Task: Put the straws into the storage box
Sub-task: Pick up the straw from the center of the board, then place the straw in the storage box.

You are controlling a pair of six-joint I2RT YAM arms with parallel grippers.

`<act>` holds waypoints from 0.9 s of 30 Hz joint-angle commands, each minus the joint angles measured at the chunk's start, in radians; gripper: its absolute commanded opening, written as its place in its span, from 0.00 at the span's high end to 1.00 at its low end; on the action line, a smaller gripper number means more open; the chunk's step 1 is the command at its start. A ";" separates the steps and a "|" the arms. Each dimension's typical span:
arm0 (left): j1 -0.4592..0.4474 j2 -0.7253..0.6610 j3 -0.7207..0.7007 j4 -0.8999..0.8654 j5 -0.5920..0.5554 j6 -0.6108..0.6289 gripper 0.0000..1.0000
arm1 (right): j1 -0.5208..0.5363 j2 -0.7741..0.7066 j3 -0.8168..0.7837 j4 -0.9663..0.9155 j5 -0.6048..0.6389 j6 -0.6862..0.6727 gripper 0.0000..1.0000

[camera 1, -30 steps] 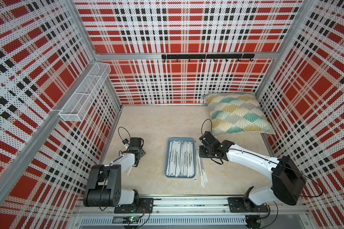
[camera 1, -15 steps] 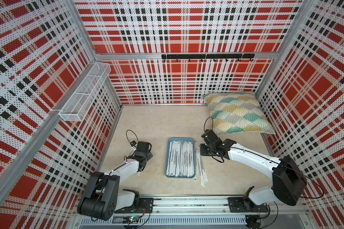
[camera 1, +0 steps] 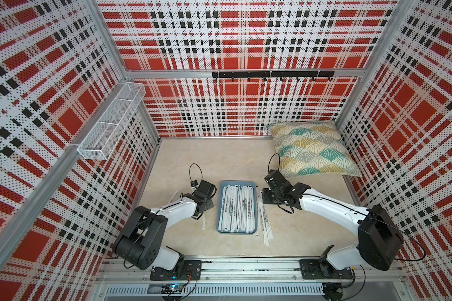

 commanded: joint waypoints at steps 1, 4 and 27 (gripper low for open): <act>-0.022 0.008 0.016 -0.076 -0.009 0.018 0.84 | -0.007 -0.031 -0.013 0.015 0.011 0.009 0.71; -0.032 -0.019 0.046 -0.102 -0.034 0.044 0.89 | -0.007 -0.023 -0.010 0.017 0.008 0.008 0.71; -0.442 0.102 0.290 -0.122 -0.010 0.019 0.91 | -0.043 0.016 0.004 0.024 0.018 0.094 0.72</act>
